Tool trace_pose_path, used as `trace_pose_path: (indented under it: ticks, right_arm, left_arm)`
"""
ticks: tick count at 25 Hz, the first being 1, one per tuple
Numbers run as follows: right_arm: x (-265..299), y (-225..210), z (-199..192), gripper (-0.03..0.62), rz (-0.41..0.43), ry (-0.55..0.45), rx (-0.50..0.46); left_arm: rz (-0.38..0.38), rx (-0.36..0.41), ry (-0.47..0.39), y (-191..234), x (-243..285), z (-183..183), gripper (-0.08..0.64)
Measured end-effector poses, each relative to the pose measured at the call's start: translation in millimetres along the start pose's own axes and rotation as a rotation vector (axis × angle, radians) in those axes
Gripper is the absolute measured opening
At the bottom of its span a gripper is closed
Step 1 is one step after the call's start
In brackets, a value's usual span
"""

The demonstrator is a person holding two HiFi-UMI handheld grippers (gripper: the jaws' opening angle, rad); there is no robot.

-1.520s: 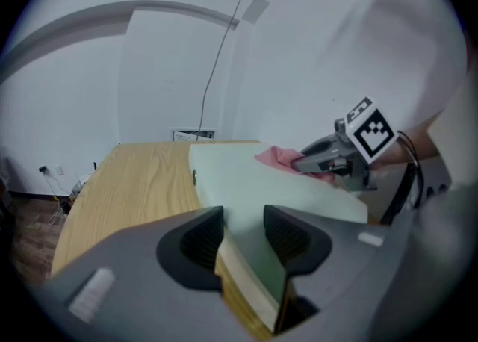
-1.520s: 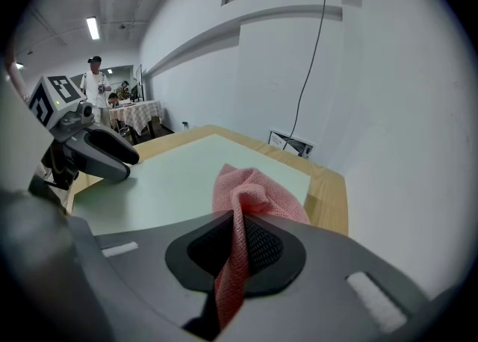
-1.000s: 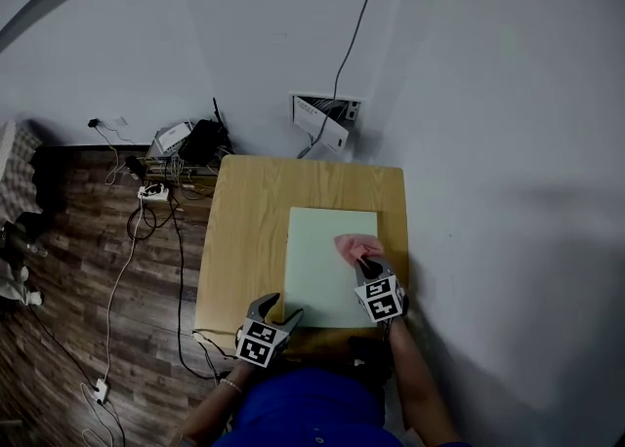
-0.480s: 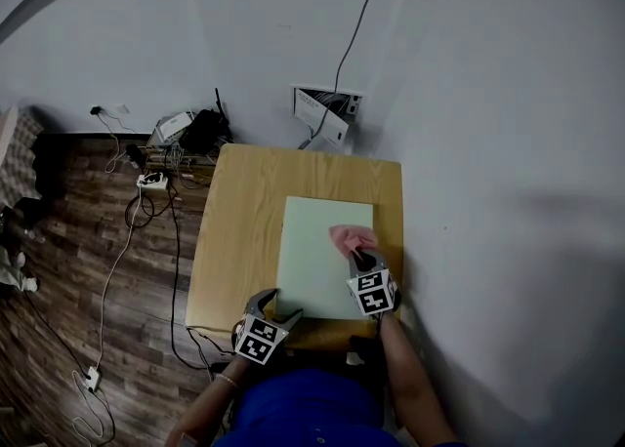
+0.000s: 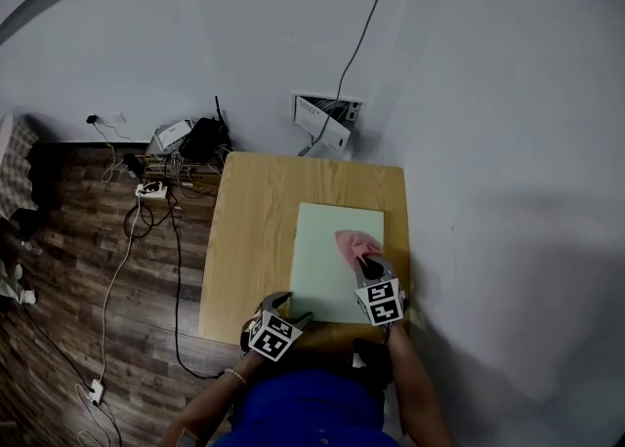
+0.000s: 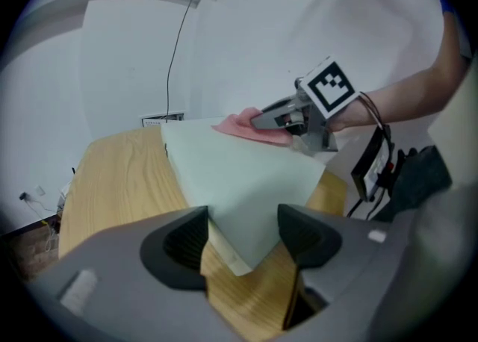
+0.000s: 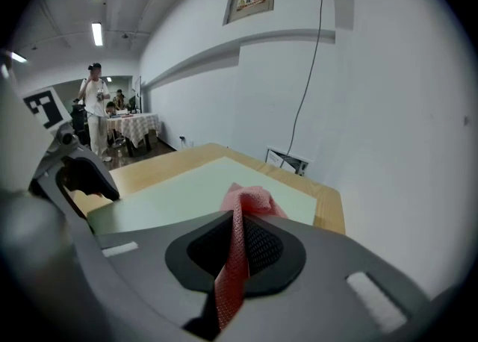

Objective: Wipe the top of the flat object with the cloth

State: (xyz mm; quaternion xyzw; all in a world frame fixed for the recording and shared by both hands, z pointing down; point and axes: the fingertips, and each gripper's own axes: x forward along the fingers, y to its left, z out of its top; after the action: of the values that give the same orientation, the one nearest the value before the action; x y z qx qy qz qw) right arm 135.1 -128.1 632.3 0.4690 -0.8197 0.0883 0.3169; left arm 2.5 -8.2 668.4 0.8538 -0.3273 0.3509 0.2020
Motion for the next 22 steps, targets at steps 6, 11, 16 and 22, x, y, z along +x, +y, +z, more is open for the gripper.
trace_pose_path:
  ticks: [6,11,16,22]
  right_arm:
    - [-25.8,64.1,43.9,0.015,0.111,-0.097,-0.076]
    - [-29.6,123.6,51.5,0.016,0.218,-0.094,-0.116]
    - [-21.7,168.7,41.9,0.017,0.299,-0.043,-0.178]
    - [7.1,177.6,23.0,0.017,0.318,0.047,-0.211]
  left_arm:
    - [0.0,-0.006,0.013,2.7,-2.3,1.1,0.287]
    - [-0.005,-0.008,0.011,2.7,-4.0,1.2,0.287]
    - [0.004,-0.014,0.008,2.4,-6.1,-0.4,0.288]
    - [-0.003,-0.025,0.007,1.8,-1.1,-1.0,0.29]
